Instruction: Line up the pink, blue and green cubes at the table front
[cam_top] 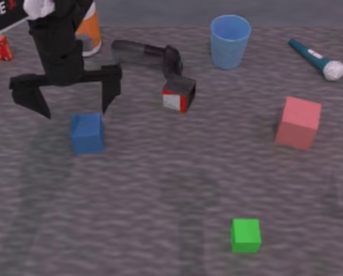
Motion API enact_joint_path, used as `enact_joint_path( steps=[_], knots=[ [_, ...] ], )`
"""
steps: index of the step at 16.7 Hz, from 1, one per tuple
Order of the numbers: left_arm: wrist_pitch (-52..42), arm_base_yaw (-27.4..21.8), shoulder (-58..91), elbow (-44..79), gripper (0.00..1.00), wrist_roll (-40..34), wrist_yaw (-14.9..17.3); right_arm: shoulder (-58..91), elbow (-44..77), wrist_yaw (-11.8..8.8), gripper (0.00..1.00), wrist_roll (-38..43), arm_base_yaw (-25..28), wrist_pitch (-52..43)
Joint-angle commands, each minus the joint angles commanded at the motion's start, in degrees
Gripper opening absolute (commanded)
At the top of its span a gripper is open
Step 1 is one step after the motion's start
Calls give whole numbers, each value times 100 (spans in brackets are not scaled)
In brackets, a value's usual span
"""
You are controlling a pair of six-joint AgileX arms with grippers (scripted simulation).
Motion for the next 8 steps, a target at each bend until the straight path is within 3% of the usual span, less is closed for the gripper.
enact_joint_path(
  steps=[8],
  knots=[
    [1566, -15, 517, -1032, 100, 1, 5, 0, 0, 0, 100, 0, 0, 0]
  ],
)
